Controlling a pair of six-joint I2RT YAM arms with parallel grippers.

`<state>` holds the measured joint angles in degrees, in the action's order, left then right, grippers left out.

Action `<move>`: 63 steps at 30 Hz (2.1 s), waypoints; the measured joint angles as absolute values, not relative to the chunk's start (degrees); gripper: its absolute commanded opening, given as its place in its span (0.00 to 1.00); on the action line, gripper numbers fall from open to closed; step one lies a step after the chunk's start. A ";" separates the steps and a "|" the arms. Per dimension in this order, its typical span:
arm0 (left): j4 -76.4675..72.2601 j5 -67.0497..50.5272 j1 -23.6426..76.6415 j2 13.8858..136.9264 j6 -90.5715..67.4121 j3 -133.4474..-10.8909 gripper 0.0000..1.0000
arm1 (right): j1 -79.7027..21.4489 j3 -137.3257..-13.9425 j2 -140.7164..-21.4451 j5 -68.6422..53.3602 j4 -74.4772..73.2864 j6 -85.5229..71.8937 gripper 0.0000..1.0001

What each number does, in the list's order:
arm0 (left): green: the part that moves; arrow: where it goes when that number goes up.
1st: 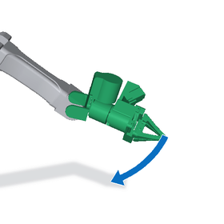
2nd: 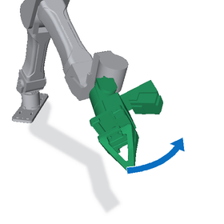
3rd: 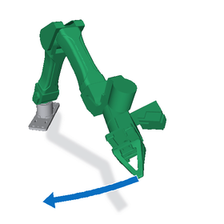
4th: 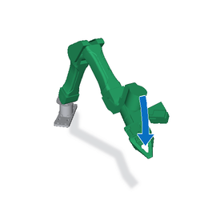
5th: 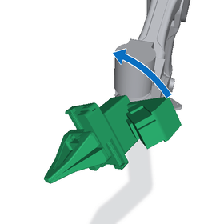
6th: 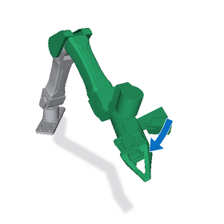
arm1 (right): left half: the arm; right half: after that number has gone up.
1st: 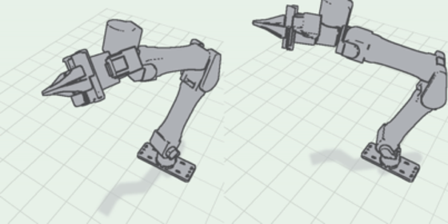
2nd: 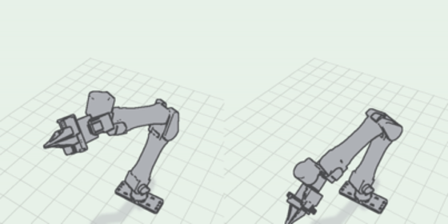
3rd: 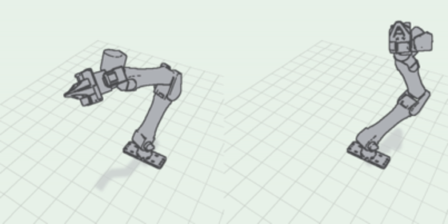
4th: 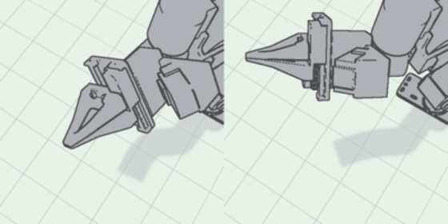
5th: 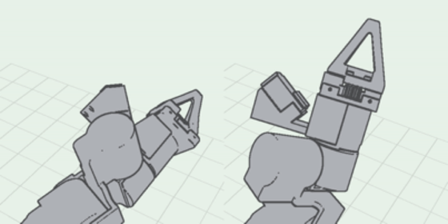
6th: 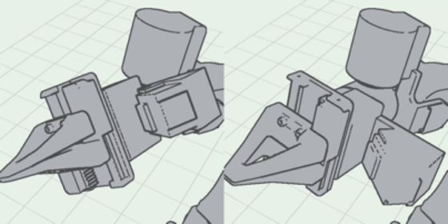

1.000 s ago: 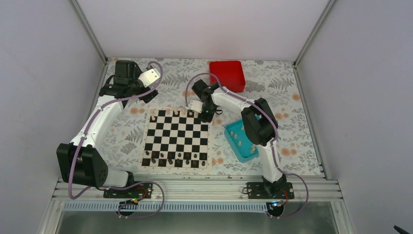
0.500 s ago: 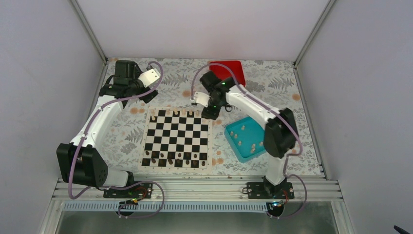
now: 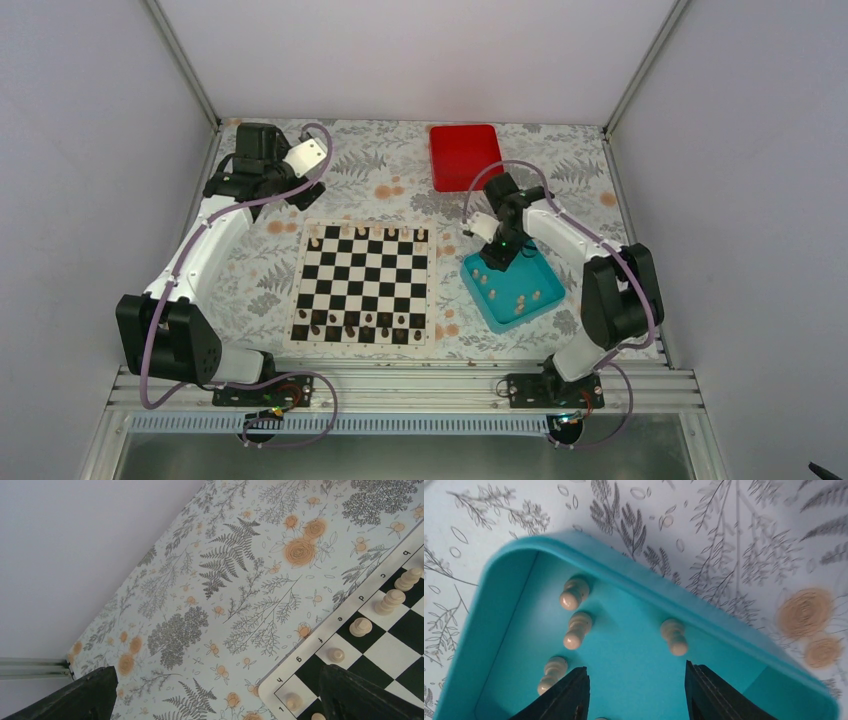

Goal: Set up the chess pieces on the board
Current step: Pick up the chess piece from the storage box, then place the chess piece on the chessboard.

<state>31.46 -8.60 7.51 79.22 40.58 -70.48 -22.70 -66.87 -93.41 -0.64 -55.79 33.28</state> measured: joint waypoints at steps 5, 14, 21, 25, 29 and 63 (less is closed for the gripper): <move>31.22 -8.62 7.51 79.22 39.59 -70.48 1.00 | -21.12 -62.26 -93.03 -0.36 -52.47 33.15 0.48; 30.46 -8.69 7.51 79.22 39.33 -70.48 1.00 | -17.82 -60.71 -94.59 0.10 -47.35 33.28 0.45; 30.46 -8.86 7.51 79.22 39.33 -70.48 1.00 | -17.43 -60.58 -97.97 -0.89 -45.28 33.54 0.39; 30.46 -8.88 7.51 79.22 39.33 -70.48 1.00 | -17.28 -60.47 -98.50 -1.41 -44.49 33.56 0.29; 30.46 -8.95 7.51 79.24 39.33 -70.48 1.00 | -17.06 -60.47 -98.54 -1.91 -44.34 34.02 0.20; 30.46 -9.74 7.51 79.18 39.40 -70.39 1.00 | -42.39 -99.66 -113.38 -1.72 -62.39 31.66 0.07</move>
